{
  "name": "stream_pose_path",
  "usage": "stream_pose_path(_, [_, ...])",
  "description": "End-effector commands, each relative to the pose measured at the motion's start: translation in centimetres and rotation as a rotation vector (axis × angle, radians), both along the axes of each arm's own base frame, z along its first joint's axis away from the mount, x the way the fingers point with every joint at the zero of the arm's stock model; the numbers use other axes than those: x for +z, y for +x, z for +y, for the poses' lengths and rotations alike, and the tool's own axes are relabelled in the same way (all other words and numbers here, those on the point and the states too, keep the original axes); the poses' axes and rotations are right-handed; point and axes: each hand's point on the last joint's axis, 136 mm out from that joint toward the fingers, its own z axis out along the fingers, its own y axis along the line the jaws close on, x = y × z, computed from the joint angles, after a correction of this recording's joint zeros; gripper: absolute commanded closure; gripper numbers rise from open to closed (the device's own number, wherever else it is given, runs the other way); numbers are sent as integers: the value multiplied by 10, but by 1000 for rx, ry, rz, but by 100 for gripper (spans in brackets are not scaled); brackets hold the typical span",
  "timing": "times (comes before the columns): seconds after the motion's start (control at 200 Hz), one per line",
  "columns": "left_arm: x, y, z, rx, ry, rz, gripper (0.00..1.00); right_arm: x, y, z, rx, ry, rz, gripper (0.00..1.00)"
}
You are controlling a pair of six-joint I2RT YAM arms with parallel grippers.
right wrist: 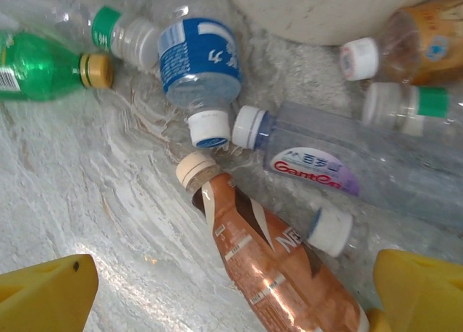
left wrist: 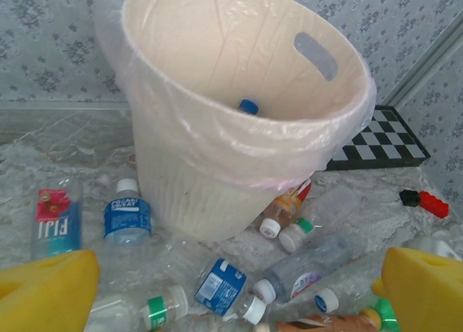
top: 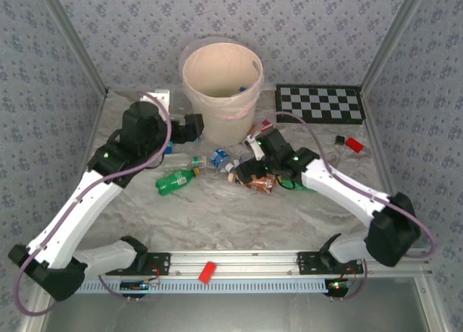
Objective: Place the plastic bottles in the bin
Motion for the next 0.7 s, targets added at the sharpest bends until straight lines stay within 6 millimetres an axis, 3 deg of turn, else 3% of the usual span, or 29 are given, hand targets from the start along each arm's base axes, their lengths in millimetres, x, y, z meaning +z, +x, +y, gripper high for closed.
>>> stream_pose_path(0.0, [-6, -11, 20, 63, -5, -7, 0, -17, 2, 7, 74, -156, 15, 0])
stream_pose_path(0.025, [-9, -14, 24, 75, -8, -6, 0, -29, -2, 4, 83, -207, 46, 0])
stream_pose_path(0.045, [-11, -17, 27, 81, -11, -6, 0, -23, 4, 10, 85, -210, 32, 1])
stream_pose_path(0.145, [-16, -29, 41, 105, -13, -21, 0, -41, 6, 17, 113, -280, 73, 3])
stream_pose_path(0.355, [-18, -44, 67, 163, 35, -51, 0, -69, 5, 16, 138, -414, 140, 3])
stream_pose_path(0.7, [-24, -49, 68, 153, 7, -47, 0, -119, -26, 6, 195, -566, 251, 4])
